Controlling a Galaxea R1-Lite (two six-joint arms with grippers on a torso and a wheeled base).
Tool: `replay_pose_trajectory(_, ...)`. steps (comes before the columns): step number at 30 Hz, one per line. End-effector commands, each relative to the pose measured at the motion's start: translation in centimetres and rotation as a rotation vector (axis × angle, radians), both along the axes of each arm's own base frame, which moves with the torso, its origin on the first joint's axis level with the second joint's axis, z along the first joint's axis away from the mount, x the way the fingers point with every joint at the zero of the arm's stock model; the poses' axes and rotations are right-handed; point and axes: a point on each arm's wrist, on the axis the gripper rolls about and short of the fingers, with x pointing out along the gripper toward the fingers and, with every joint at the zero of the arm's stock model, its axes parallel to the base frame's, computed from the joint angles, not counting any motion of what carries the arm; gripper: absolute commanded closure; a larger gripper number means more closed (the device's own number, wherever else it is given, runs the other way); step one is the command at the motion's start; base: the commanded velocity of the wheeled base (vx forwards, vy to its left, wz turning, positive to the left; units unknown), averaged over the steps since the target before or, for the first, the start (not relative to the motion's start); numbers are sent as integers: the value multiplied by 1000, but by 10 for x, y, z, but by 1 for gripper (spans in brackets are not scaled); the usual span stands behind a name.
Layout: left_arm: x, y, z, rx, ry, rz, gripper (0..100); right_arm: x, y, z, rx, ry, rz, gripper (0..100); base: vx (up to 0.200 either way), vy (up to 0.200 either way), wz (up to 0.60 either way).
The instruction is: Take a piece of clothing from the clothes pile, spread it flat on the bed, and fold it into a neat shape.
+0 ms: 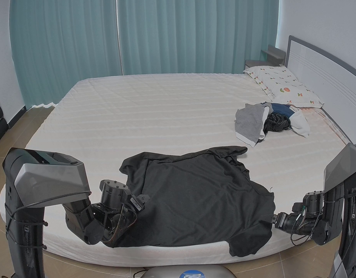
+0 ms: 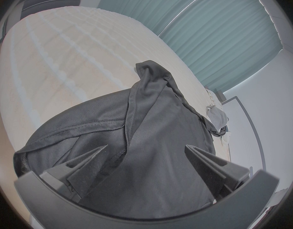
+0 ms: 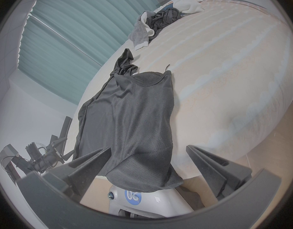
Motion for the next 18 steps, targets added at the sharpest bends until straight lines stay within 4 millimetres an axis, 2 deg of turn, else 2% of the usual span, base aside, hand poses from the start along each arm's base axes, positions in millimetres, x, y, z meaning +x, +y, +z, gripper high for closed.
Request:
replay_pose_trajectory(1, 3, -2, -10, 13, 15, 5, 0, 0, 1, 0, 0, -6, 3, 0, 0, 0, 0)
replay_pose_trajectory(9, 7, 0, -15, 49, 9, 34, 0, 0, 1, -1, 0, -3, 3, 0, 0, 0, 0)
replay_pose_trajectory(12, 10, 7, -15, 50, 8, 55, 0, 0, 1, -1, 0, -3, 3, 0, 0, 0, 0)
replay_pose_trajectory(18, 20, 34, -15, 67, 5, 151, 0, -1, 0, -1, -1, 1, 2, 0, 0, 0, 0)
